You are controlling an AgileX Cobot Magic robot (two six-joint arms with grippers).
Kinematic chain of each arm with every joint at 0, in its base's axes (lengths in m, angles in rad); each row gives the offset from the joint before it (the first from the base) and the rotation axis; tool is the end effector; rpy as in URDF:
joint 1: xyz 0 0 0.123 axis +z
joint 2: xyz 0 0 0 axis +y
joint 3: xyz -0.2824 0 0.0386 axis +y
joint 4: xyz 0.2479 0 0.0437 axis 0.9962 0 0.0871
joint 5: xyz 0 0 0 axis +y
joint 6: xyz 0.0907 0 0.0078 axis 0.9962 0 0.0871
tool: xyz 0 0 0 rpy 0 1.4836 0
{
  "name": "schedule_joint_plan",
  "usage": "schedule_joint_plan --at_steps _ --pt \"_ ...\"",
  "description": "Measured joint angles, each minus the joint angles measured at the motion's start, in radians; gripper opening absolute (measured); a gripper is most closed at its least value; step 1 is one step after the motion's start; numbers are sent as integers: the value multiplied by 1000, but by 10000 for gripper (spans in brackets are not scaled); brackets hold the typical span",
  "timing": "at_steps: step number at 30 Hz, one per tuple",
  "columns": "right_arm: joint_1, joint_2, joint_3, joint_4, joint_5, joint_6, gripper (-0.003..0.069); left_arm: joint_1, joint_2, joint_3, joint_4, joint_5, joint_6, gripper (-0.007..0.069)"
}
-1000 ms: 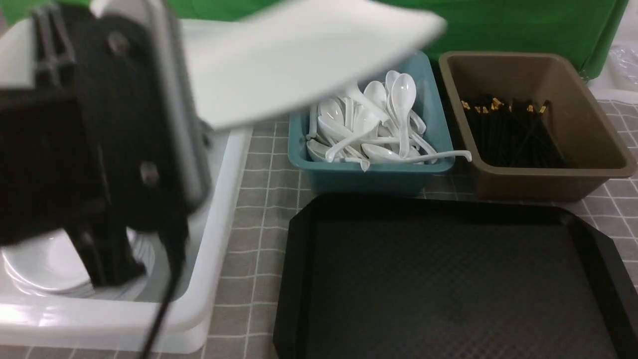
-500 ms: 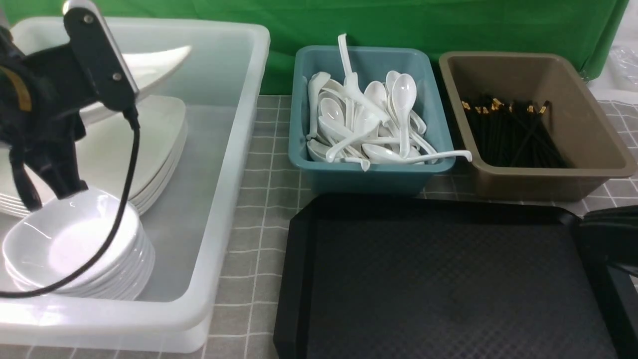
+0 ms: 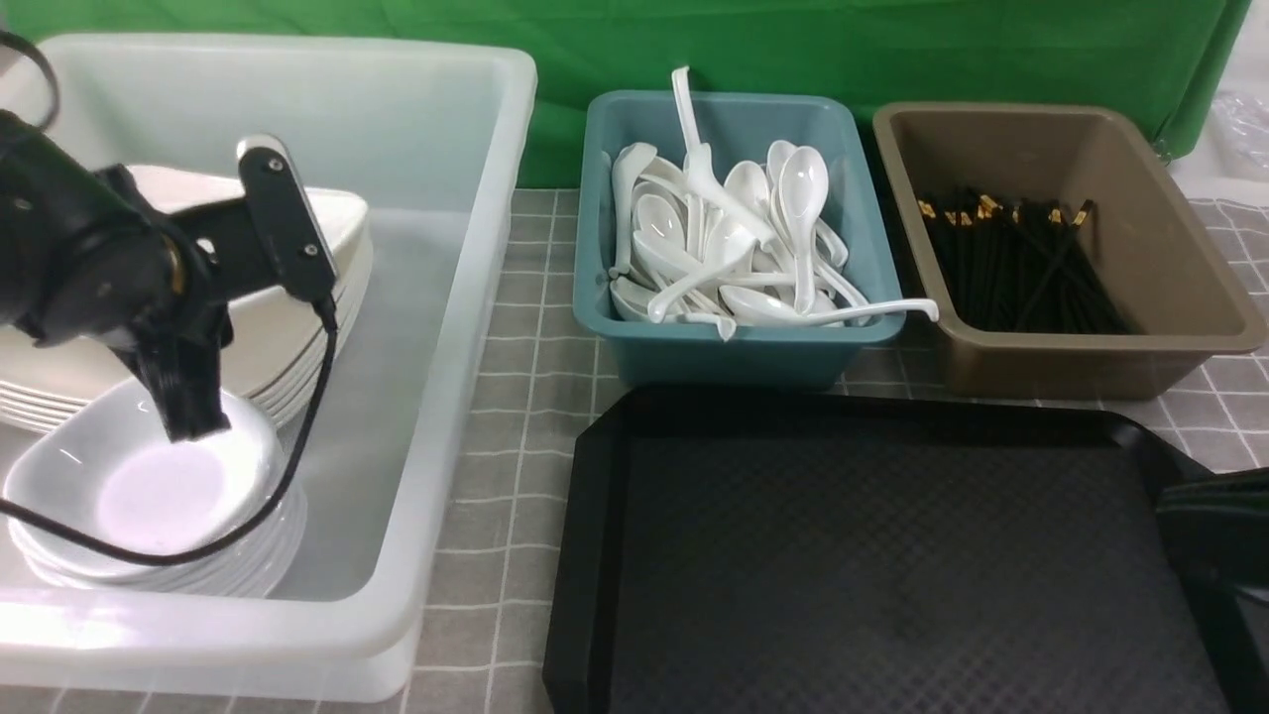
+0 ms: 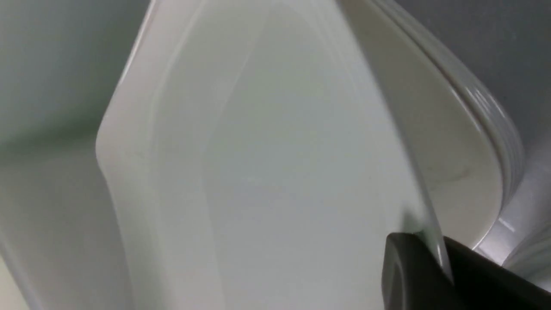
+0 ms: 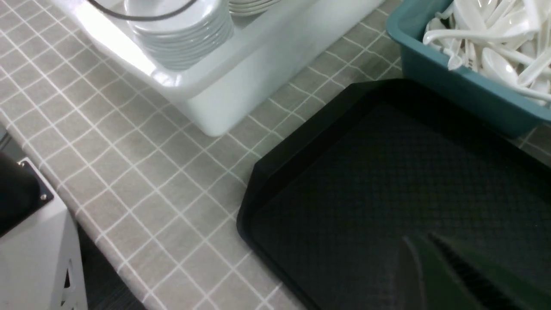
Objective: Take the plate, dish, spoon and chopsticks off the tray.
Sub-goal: Use the left arm to put the plate into the large storage box on the left
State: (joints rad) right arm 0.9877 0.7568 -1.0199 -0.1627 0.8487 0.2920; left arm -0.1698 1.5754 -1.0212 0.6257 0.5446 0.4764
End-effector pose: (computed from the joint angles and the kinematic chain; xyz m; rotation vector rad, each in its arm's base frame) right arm 0.0802 0.1014 0.4088 -0.7550 1.9735 0.5917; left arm 0.3259 -0.0278 0.2427 1.3477 2.2090 0.7265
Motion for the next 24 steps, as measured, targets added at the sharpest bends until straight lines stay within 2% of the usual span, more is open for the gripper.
schedule_joint_plan --at_steps 5,8,14,15,17,21,24 --pt "0 0 0 7 0 -17 31 5 25 -1 24 -39 -17 38" --pt "0 0 0 8 0 -19 31 8 29 -1 24 -39 -25 75" --pt "0 0 0 9 1 -20 31 10 25 -1 24 -37 -62 348" --pt "0 0 0 9 1 -20 31 10 21 -1 23 -37 -63 358" --pt "0 0 0 9 1 -20 31 10 -14 -1 0 -37 -74 499" --pt "0 0 0 9 -1 -22 31 10 -118 -1 -114 -35 -80 631" --pt "0 0 0 9 -4 -22 35 10 -229 -1 -263 -33 -82 664"
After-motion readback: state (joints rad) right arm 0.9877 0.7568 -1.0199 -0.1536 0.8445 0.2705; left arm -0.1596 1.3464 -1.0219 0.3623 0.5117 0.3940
